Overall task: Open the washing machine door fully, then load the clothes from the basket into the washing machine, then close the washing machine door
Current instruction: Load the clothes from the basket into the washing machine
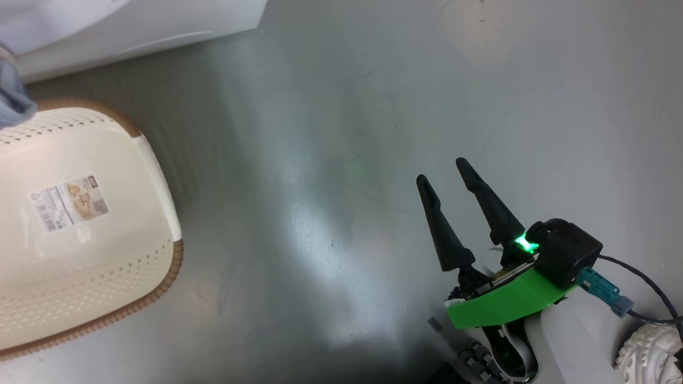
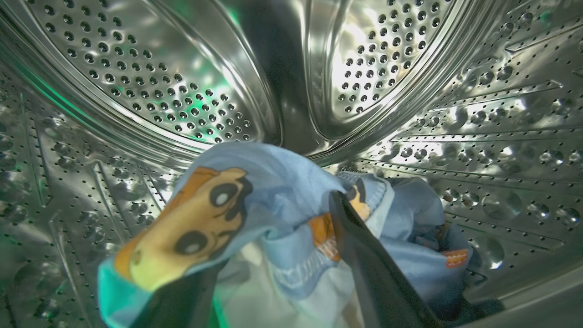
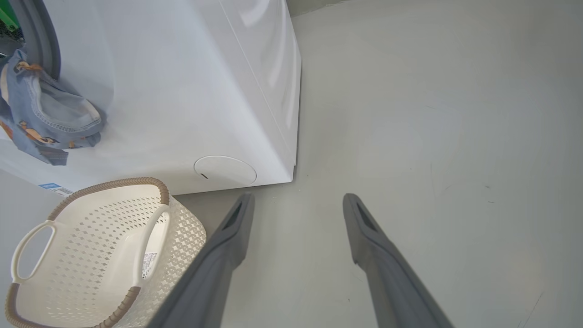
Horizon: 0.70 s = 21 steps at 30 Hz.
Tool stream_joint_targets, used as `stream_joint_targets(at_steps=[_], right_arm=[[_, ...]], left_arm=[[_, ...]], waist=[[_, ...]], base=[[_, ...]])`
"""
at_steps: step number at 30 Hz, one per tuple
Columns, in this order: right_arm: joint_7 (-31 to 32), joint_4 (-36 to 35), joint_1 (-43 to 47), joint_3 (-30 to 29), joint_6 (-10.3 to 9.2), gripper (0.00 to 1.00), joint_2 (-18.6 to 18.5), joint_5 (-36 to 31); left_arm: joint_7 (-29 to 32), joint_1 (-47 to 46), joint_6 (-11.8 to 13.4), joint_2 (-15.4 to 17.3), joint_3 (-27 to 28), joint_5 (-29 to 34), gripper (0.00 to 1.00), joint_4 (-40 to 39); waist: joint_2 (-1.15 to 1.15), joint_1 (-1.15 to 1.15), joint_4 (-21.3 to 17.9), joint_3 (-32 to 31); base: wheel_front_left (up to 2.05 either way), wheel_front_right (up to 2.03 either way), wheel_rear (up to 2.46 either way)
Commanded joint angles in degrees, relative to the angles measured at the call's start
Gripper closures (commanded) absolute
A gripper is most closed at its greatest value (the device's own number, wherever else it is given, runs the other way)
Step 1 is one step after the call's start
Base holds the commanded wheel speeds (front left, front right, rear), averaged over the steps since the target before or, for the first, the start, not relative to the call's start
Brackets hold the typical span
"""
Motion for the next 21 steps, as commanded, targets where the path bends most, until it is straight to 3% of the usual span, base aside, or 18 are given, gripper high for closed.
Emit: stream_joint_targets(at_steps=[1,21], right_arm=[[-0.3,-0.8,0.7,0.9,0.35,0.0,0.0,0.5],[-0.3,0.5,-0.2,-1.8,0.35,0.0,0.0,0.0]], left_arm=[[-0.7,-0.6,-0.2,2.3,0.1,-0.3,0.0,-0.7],[-5.1,6.3,-0.2,-1.1,-1.5,-5.5,0.0,-2.3]], waist=[[0.0,0.0,0.4,-0.5],[0.0,0.0,4.2,-5.4]], base=[[0.0,0.0,0.0],[0.0,0.0,0.0]])
